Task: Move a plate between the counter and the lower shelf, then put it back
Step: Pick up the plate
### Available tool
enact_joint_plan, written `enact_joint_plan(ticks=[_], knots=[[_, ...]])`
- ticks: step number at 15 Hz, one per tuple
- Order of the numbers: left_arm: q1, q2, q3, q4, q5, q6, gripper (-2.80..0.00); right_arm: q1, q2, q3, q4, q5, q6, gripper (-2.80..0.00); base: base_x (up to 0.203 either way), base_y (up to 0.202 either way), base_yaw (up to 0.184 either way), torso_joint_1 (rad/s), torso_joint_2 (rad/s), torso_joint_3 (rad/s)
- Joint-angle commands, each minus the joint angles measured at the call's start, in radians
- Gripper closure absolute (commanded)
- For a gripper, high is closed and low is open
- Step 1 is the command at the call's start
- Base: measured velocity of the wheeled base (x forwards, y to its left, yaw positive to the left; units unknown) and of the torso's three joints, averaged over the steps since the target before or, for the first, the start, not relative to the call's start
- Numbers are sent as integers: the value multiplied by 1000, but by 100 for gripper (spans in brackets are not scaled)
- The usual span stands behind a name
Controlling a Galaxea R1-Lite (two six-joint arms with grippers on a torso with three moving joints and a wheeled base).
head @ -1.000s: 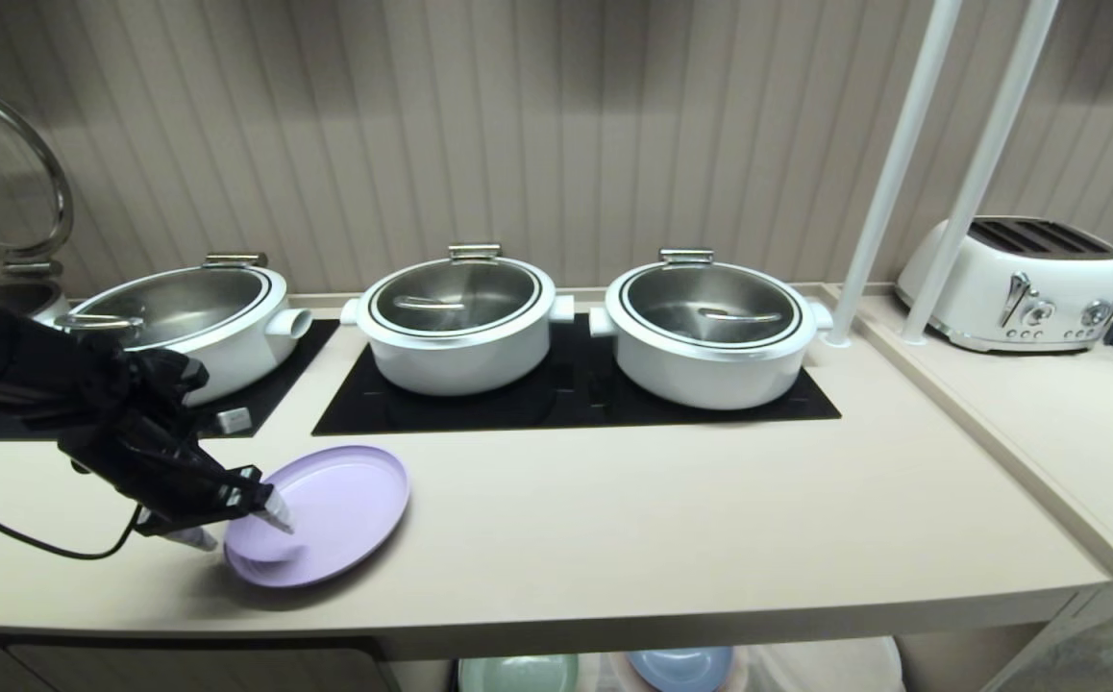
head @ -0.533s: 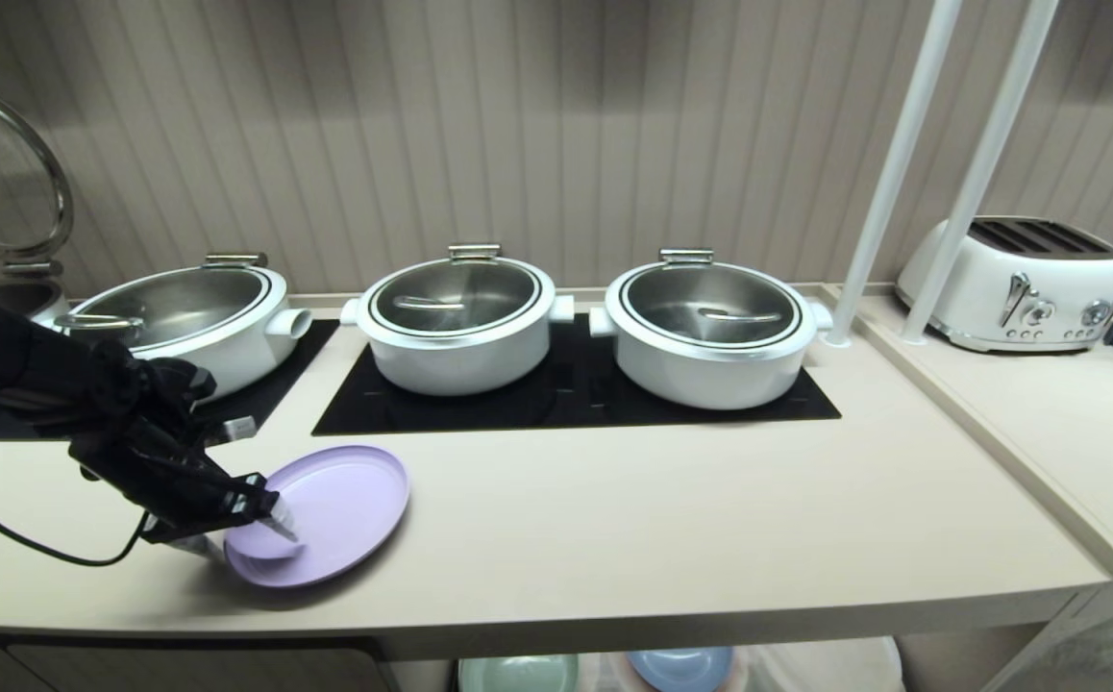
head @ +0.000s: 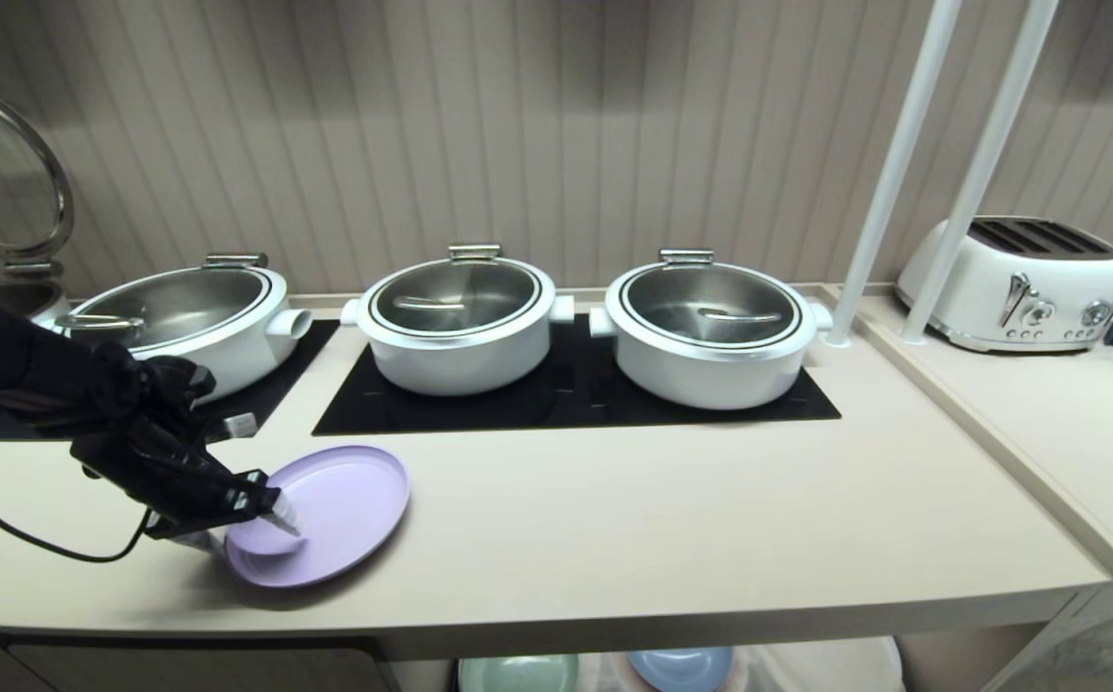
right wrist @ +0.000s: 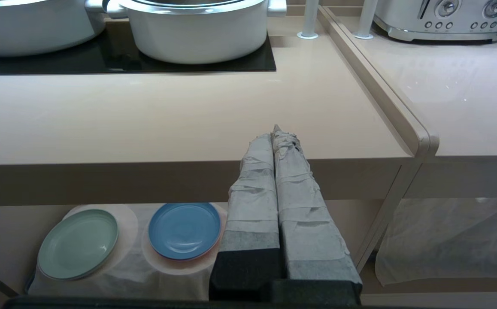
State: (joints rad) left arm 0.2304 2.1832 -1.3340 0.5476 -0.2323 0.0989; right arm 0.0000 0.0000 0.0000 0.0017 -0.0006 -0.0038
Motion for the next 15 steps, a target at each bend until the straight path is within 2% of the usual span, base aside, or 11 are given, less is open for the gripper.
enact_joint_plan(ticks=[1,3,15], knots=[[0,-2,9,-14,-3,1,0,0,0,0,0,1,-1,0,0,0,0,0,0,0],[-3,5,13,-40,5,-1,0,0,0,0,0,1,-1,0,0,0,0,0,0,0],[6,-50,70,-35,9,-4,0,0,0,0,0,0,-1,0,0,0,0,0,0,0]])
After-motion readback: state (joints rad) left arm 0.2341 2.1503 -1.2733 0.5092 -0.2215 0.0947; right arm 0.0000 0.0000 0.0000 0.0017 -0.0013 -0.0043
